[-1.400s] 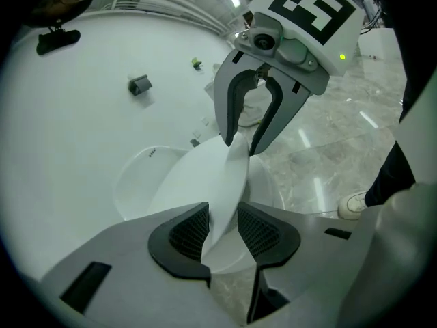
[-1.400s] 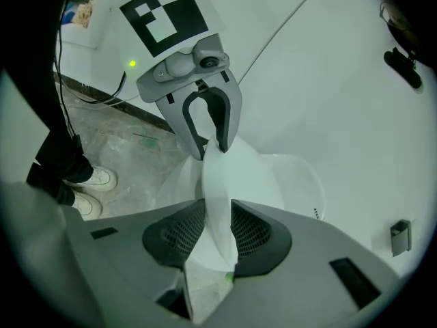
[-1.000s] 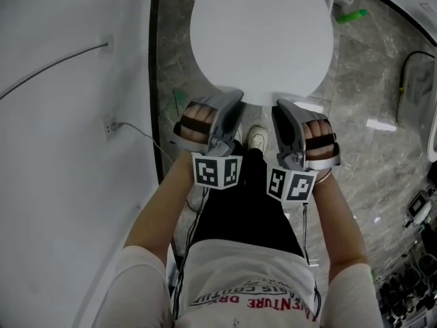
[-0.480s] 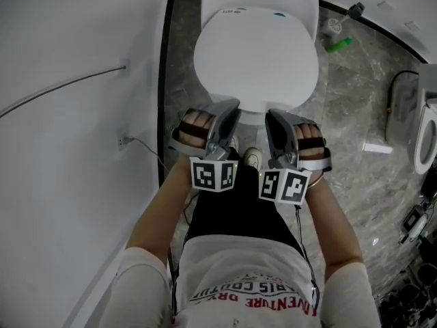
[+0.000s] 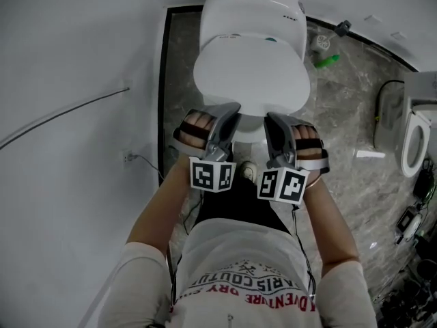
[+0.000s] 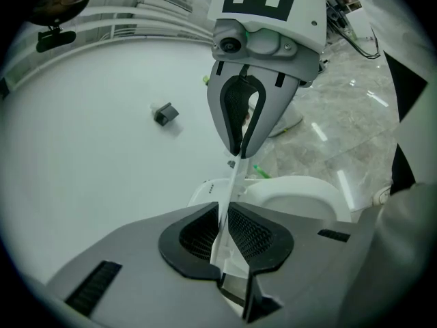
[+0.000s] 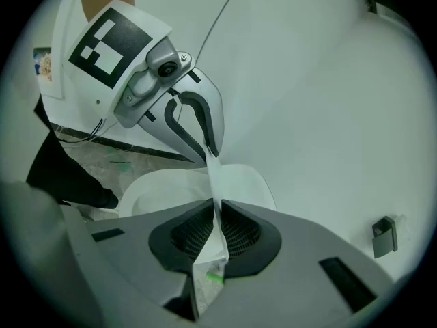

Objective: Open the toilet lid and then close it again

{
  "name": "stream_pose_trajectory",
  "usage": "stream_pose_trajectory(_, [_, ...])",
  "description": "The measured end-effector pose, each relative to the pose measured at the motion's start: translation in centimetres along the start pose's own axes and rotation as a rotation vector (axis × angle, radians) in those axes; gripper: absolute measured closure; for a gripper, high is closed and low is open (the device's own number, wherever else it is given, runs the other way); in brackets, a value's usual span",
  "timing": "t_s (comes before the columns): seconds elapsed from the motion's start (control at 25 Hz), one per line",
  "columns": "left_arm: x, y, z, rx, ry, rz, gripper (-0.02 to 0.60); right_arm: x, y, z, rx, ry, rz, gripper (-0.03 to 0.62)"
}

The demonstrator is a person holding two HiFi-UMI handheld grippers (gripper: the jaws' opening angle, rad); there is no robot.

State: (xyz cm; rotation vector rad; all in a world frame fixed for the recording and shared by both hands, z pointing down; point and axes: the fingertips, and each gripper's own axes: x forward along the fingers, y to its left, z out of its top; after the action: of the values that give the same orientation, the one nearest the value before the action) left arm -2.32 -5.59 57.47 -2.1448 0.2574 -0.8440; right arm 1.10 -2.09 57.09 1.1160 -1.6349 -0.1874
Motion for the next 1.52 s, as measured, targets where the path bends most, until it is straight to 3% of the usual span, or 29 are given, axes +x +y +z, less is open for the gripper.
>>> stream_pose_trajectory(0.48, [4.2,9.7,1.7,0.010,-0.077,-0.129,0.534,1.3,-10.8,1.2,0.059,0.047,-0.036,0.558])
stream_pose_trajectory(0.96, [8.8,16.8,1.4,0.006,-0.186,-0.180,0.534,4.7,-19.0,2.0,0.103,0.095,-0.070,0.557])
stream_pose_trajectory(1.32, [11.7,20.4,1.3,-0.032,-0.171,-0.183,0.525,6.7,-23.3,1.8,0.107,0.064,-0.060,0.558])
stream_pose_trajectory(1.52, [12.5,22.0,1.2,-0.072,-0.123,-0.169,0.515,7.1,-24.9,2.2,0.112,0.013,-0.050,0.557])
